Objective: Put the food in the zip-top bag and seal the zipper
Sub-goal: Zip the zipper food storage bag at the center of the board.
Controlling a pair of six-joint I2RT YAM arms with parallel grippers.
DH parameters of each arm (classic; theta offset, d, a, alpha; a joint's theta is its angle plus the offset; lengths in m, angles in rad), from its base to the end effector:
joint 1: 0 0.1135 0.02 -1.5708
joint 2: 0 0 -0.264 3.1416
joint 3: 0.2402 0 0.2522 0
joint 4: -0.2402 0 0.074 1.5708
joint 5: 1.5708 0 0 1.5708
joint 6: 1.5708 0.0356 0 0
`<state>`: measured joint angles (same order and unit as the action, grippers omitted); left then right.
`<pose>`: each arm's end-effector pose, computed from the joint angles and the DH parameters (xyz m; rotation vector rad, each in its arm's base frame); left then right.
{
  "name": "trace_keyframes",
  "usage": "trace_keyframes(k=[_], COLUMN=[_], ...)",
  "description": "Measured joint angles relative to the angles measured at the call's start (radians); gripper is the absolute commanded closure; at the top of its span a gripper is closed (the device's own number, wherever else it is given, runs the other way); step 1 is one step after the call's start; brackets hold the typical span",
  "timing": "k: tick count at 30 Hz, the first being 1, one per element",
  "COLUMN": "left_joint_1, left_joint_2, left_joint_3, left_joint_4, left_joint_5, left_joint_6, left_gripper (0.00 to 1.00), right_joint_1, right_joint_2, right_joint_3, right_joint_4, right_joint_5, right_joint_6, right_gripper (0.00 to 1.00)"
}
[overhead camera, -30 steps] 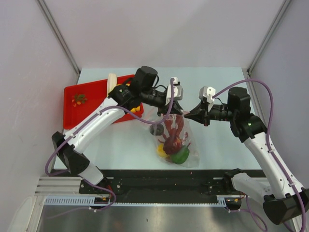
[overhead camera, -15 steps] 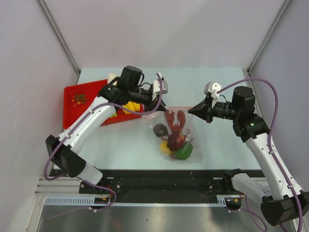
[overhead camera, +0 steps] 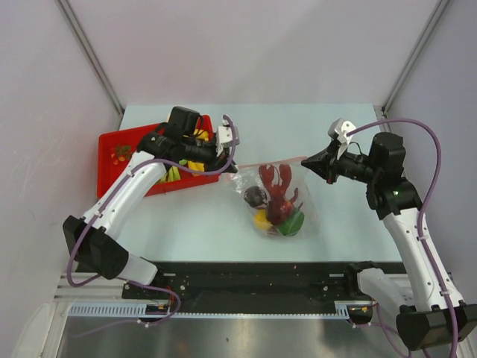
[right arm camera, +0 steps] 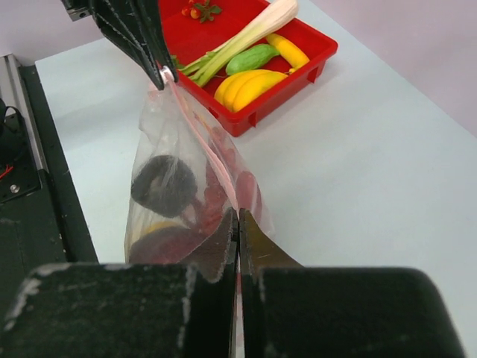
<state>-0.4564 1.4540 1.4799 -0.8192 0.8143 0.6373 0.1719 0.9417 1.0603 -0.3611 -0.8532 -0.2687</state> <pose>0.2593 -0.1562 0.3719 1.4559 1.6543 -0.8518 0.1879 0.0598 0.3921 -0.9494 1.5072 0.6983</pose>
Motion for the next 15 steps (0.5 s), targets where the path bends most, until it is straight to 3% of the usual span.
trace_keyframes(k=[8, 15], left_joint_1=[0.083, 0.089], left_joint_2=[-0.029, -0.108], left_joint_3=[-0.077, -0.096], left_joint_4=[-0.051, -0.079], left_joint_5=[-0.003, 0.001], left_joint_6=[0.055, 0.069], left_gripper=[1.00, 1.00], right_joint_1=[-0.073, -0.091], right_joint_2=[-0.022, -0.044], right_joint_3=[0.000, -0.001], right_joint_4=[-0.016, -0.024], right_joint_5=[0.001, -0.026], right_joint_6=[0.011, 0.034], right_gripper=[1.00, 1.00])
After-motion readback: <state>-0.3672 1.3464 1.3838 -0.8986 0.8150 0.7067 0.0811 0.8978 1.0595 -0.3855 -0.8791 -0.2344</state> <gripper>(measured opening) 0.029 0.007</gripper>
